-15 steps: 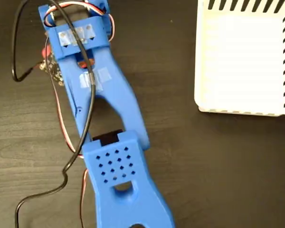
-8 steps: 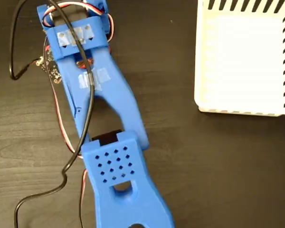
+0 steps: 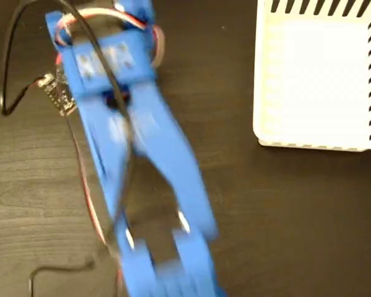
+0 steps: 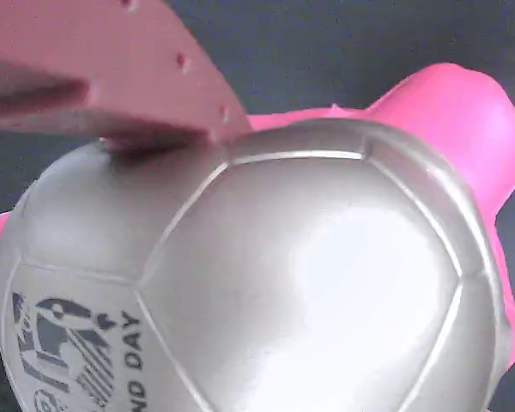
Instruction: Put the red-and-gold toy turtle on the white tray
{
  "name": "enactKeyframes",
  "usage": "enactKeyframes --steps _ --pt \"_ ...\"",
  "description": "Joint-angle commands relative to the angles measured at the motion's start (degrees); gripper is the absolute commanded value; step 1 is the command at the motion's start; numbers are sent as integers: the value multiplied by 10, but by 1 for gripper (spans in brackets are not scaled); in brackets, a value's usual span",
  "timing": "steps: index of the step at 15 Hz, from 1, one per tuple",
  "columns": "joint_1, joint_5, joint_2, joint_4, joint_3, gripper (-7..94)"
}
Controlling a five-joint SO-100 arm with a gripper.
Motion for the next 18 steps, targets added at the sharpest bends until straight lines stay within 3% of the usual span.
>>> enactKeyframes --steps 1,6,9,15,18 --pt "36 5 190 17 3 0" --pt "222 -23 352 17 97 0" --pt "334 -35 337 28 127 0" --pt "352 47 7 56 -134 0" --pt "362 76 -72 54 -190 0"
